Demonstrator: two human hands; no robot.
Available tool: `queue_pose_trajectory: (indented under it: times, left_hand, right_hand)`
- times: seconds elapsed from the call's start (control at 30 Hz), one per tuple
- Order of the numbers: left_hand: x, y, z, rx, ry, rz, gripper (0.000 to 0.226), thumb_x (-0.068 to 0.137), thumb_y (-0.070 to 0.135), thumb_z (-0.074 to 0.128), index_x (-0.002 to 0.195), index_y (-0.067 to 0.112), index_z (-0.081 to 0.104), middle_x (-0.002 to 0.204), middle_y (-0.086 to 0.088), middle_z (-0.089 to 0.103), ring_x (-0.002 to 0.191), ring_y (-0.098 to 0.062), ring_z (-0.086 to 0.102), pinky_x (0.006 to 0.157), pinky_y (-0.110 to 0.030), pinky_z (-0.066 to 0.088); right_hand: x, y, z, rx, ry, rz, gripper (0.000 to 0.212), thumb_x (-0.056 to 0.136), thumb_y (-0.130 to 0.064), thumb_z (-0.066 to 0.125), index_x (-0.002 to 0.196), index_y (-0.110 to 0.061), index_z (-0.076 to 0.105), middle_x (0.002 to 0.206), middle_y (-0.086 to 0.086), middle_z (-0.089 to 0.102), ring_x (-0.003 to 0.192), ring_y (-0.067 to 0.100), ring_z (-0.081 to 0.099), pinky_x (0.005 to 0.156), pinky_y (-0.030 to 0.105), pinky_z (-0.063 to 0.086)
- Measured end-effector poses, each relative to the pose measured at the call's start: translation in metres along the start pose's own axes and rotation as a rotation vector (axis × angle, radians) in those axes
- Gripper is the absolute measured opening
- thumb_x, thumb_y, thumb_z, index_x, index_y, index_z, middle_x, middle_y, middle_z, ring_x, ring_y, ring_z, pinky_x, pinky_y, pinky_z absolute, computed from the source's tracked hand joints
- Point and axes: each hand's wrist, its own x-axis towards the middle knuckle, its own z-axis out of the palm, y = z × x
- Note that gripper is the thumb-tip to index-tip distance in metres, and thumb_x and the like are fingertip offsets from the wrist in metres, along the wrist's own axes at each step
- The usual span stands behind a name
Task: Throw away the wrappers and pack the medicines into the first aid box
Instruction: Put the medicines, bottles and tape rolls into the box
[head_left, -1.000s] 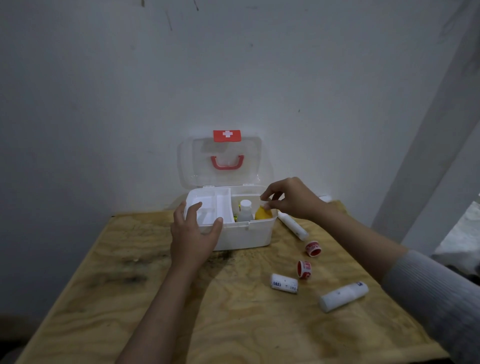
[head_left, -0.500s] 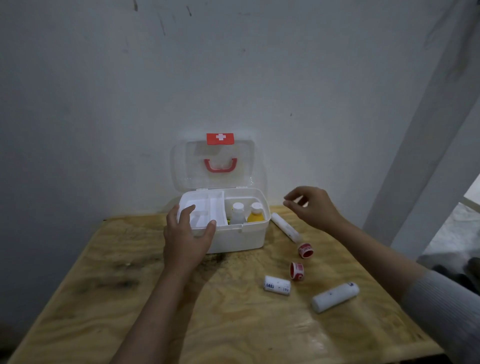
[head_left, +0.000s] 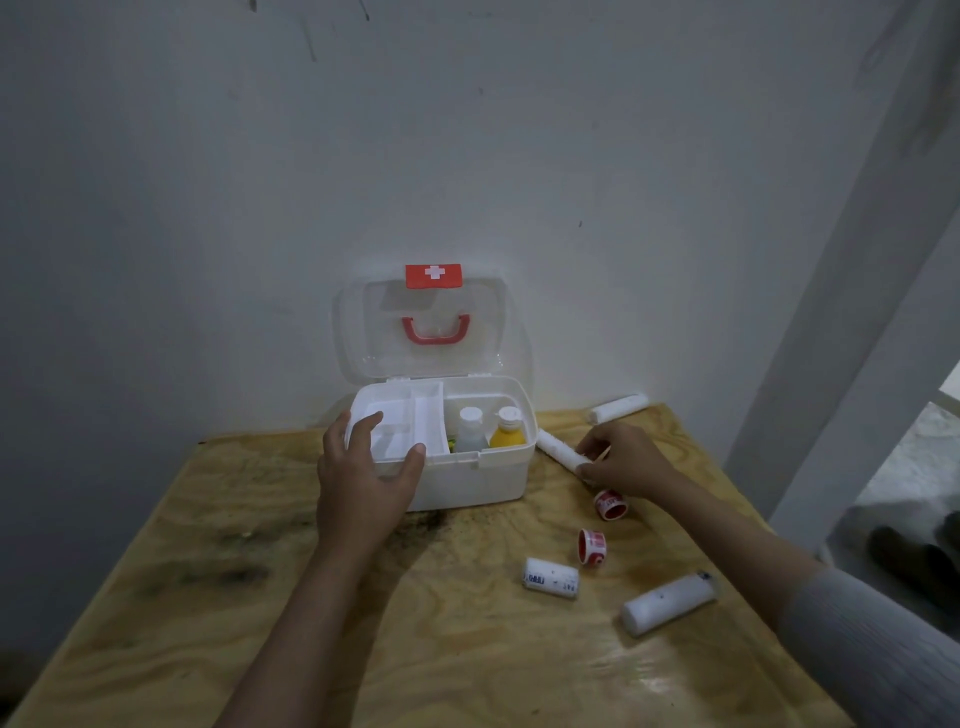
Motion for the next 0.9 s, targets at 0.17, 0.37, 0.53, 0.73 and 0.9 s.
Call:
queue_pose_trajectory:
  times: [0.17,0.37,0.53,0.73,0.9]
  left_hand:
    - [0.0,-0.001,0.0,0.002,0.006,0.001,0.062,0.077,0.051,0.064,0.13,0.029,0.044,0.148,-0.003,0.031,0.13,-0.028,0.036,0.089,-0.045,0.047]
    - [-0.001,-0.001,0.0,-0.009,0.009,0.008,0.06,0.077,0.049,0.065,0.129,0.028,0.045,0.147,-0.003,0.031,0.131,-0.028,0.034,0.09,-0.043,0.045]
    - [-0.001,0.0,0.001,-0.005,0.012,0.001,0.061,0.076,0.048,0.066,0.13,0.027,0.046,0.148,-0.003,0.03,0.132,-0.028,0.034,0.093,-0.045,0.044]
    - [0.0,0.001,0.0,0.0,0.013,-0.007,0.06,0.077,0.046,0.067,0.13,0.025,0.047,0.147,-0.005,0.031,0.131,-0.028,0.035,0.093,-0.047,0.044]
    - [0.0,0.0,0.001,-0.002,0.014,-0.016,0.06,0.076,0.047,0.067,0.129,0.027,0.047,0.147,-0.004,0.031,0.13,-0.028,0.036,0.092,-0.049,0.045]
  right_hand:
    - [0.008,0.019,-0.016,-0.106,-0.029,-0.005,0.015,0.072,-0.014,0.067,0.086,-0.019,0.068,0.093,0.002,0.07,0.082,0.015,0.061,0.07,0.03,0.052]
    - [0.034,0.056,-0.046,-0.553,-0.003,-0.077,0.017,0.077,-0.02,0.067,0.092,-0.026,0.069,0.129,0.003,0.056,0.114,0.025,0.048,0.089,0.041,0.045]
    - [0.059,0.077,-0.057,-0.566,-0.112,-0.074,0.017,0.081,-0.024,0.065,0.097,-0.029,0.065,0.15,-0.003,0.036,0.136,0.025,0.031,0.11,0.056,0.021]
    - [0.069,0.081,-0.057,-0.434,-0.133,-0.067,0.019,0.083,-0.024,0.064,0.102,-0.024,0.063,0.135,0.002,0.051,0.123,0.023,0.047,0.11,0.051,0.022]
    - [0.066,0.084,-0.057,-0.337,-0.131,-0.072,0.019,0.081,-0.022,0.066,0.1,-0.022,0.065,0.122,0.009,0.05,0.102,0.025,0.054,0.086,0.031,0.043]
